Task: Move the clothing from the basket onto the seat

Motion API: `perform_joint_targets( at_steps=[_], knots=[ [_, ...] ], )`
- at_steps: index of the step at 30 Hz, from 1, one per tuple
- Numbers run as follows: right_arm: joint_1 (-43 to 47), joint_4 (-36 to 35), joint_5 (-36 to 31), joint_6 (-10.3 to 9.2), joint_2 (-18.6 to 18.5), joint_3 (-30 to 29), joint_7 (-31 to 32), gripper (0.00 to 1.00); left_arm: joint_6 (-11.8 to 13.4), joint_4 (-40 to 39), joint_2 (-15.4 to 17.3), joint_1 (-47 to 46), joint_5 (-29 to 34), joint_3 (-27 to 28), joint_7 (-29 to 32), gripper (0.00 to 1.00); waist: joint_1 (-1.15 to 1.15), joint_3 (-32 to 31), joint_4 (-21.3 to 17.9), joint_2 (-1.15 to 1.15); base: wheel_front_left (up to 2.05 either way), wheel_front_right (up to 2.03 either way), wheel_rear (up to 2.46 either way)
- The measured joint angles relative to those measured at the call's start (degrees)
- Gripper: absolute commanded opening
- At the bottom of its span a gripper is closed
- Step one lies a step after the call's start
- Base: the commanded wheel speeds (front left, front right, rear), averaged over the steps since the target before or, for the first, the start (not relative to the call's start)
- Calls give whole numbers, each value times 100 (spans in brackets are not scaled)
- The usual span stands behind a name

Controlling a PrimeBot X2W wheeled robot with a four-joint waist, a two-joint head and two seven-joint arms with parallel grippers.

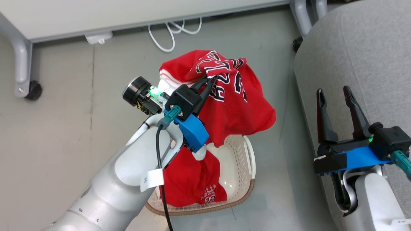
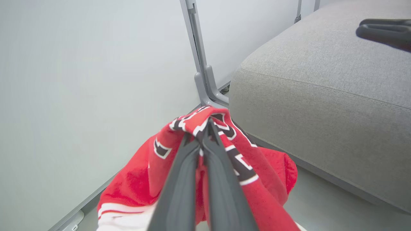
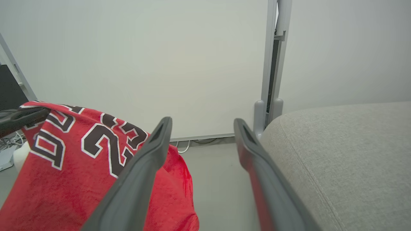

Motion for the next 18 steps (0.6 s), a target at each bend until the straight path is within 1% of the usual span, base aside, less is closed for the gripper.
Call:
perform_joint_targets(
  at_steps=[10,18],
  knots=[
    [408,127,94,0,0,-12,0,100,-42,-324,14,222,76,287,-1,0,0,-706,-9,0,0,0,0],
    [581,169,125,0,0,-29,0,100,-68,-486,2,312,119,392,-1,0,0,-1012,25,0,0,0,0]
  ],
)
